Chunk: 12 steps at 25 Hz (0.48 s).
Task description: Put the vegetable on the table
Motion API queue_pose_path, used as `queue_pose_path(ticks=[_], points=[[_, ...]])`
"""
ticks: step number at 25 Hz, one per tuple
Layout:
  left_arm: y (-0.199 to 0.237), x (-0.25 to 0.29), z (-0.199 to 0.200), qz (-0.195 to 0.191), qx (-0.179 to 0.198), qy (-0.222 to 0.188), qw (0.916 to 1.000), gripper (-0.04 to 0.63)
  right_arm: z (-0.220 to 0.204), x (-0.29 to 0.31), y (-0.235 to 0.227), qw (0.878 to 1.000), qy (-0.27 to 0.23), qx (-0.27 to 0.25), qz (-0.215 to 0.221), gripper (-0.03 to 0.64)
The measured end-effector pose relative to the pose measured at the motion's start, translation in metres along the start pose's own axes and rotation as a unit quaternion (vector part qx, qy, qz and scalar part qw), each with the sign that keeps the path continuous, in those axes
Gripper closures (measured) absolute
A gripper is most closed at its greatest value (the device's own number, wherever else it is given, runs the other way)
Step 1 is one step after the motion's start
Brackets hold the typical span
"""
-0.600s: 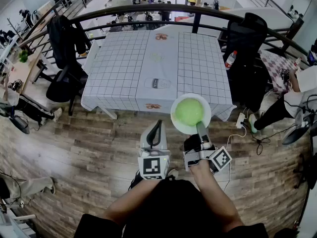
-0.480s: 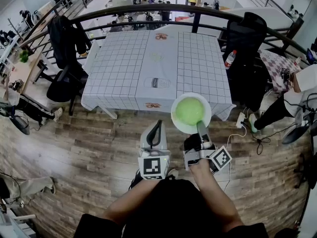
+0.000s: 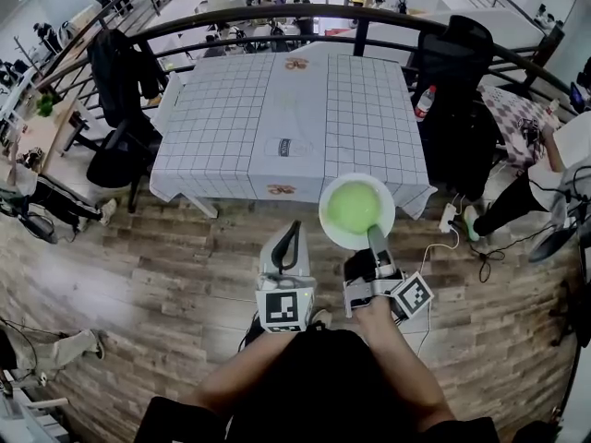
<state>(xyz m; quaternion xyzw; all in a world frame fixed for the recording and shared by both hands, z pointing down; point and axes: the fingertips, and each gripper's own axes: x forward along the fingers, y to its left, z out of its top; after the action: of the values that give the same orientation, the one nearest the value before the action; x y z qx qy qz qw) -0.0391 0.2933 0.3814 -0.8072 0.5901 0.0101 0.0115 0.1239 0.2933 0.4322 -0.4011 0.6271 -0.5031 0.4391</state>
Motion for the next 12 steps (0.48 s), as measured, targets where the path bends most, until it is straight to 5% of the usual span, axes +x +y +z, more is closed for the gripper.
queue_pose_path(ticks=[12], points=[[0.003, 0.007, -0.009, 0.015, 0.011, 0.002, 0.9998, 0.588, 0.000, 0.002, -0.011, 1.000, 0.027, 0.000, 0.001, 0.586]])
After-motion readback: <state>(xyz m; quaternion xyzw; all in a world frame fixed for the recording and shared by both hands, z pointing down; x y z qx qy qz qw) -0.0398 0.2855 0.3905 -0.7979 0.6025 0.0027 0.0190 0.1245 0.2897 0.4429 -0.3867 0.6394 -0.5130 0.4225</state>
